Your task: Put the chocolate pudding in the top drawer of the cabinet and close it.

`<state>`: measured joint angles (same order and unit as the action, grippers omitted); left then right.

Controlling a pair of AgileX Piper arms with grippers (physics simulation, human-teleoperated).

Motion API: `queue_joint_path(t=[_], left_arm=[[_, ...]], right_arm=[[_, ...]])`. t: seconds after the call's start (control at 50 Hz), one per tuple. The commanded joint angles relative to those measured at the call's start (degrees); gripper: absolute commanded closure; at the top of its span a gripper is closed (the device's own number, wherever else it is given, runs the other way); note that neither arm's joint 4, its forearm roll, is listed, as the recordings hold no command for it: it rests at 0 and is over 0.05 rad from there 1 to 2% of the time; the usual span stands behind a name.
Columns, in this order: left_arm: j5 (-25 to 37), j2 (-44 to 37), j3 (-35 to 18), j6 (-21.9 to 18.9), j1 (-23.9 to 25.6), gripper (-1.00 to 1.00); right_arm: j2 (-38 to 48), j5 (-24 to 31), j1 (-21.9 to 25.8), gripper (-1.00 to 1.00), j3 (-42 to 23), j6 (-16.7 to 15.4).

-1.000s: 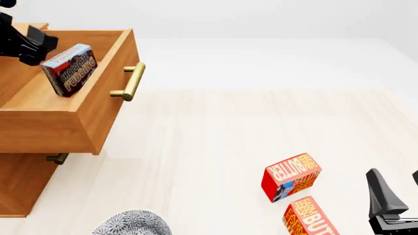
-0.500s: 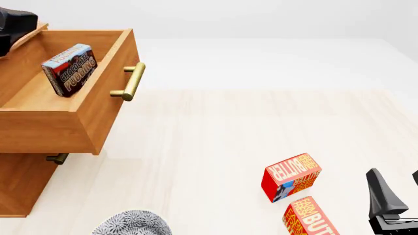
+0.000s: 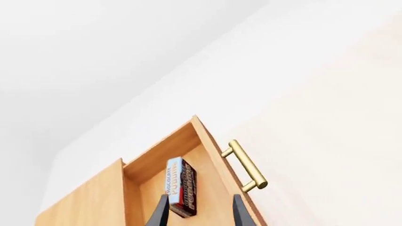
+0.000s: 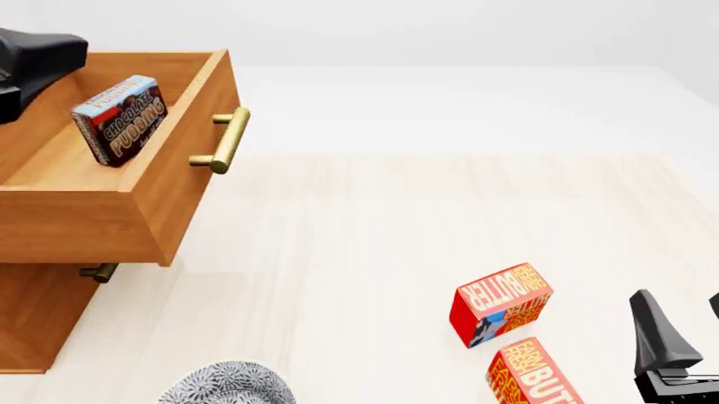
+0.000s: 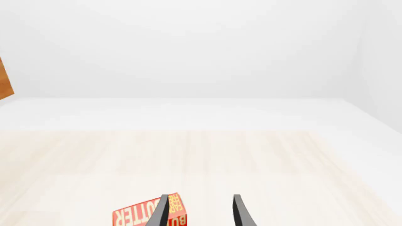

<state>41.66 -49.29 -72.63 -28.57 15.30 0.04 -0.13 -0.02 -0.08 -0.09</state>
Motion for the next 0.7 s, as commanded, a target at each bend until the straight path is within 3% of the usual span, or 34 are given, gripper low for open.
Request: queue_joint_path(t=[0.02,0.48,0.7], left_arm=[[-2.21,-0.01,2.70,0.06,1.47,-1.00],[-5.57,-0.55,8.25,0.45,7.57,-1.00],[-5.55,-1.47,8.05,1.03,9.54,-1.00]], right_arm=[[0.08,-0.05,0.01,-1.00,0.01,0.00],[0.08,-0.05,0.01,-1.00,0.01,0.00],[0.08,-0.05,0.01,-1.00,0.01,0.00]])
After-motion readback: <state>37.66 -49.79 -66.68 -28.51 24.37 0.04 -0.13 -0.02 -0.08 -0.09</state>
